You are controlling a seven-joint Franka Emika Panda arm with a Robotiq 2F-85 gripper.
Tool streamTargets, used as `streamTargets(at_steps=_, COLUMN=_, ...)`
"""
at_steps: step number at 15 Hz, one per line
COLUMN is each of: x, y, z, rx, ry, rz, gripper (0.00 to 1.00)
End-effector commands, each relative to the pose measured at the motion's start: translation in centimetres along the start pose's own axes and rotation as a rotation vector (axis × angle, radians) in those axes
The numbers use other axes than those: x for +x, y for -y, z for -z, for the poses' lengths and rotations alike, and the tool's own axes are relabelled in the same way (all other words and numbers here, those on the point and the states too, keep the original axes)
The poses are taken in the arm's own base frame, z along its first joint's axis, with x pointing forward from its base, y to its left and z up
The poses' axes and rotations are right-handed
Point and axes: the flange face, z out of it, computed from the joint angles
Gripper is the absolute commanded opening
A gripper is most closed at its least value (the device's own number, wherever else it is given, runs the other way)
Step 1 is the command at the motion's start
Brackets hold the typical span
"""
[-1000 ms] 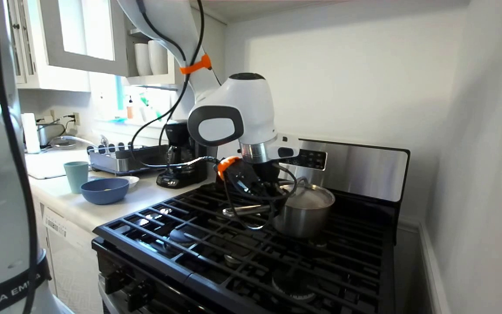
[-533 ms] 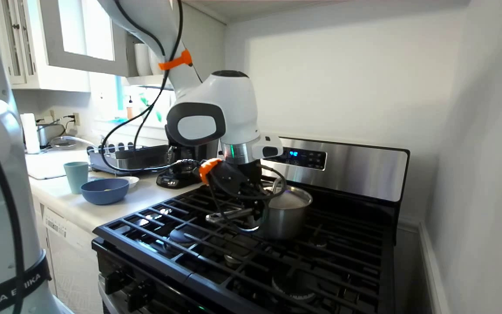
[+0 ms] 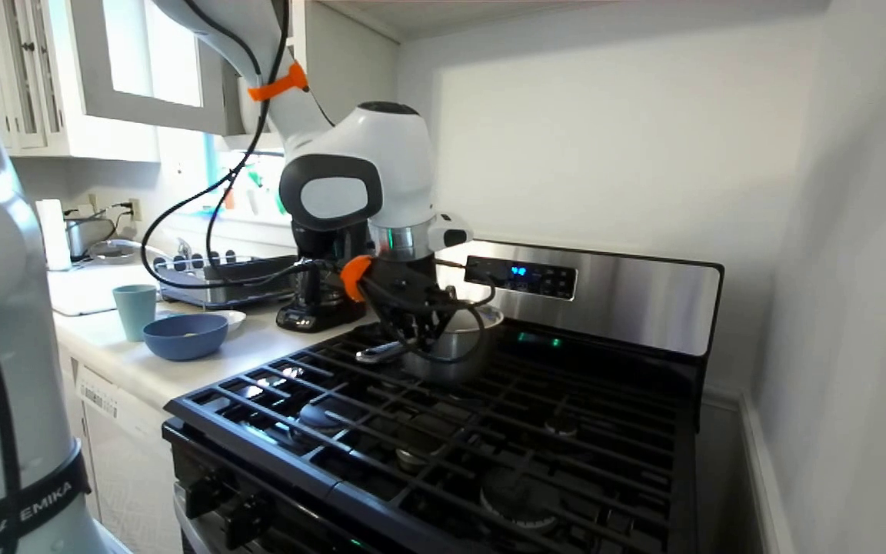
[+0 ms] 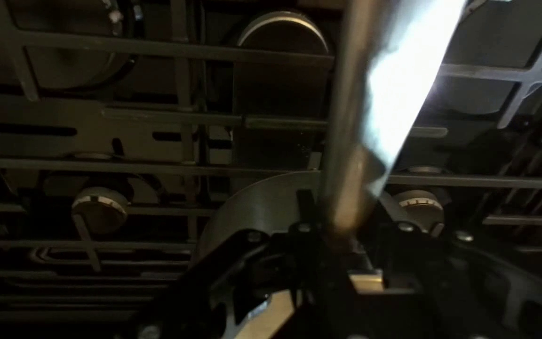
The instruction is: Pick up the silver pot and put it on the top left cooker on the hob of the stove
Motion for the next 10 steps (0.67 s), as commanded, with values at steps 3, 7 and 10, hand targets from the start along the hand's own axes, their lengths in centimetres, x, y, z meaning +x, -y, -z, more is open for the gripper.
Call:
streamTargets(at_steps=3, x=0.4, y=1.6, z=-0.1, rx=0.045, ry=0.023, rz=0.085, gripper=0.26)
streamTargets(at_steps=7, x=0.4, y=2.1, z=-0.1, rx=0.06, ry=0.033, rz=0.097, gripper=0.26)
streamTargets(at_steps=10, x=0.4, y=2.1, z=-0.1, rx=0.06, ry=0.033, rz=0.098, gripper=0.26)
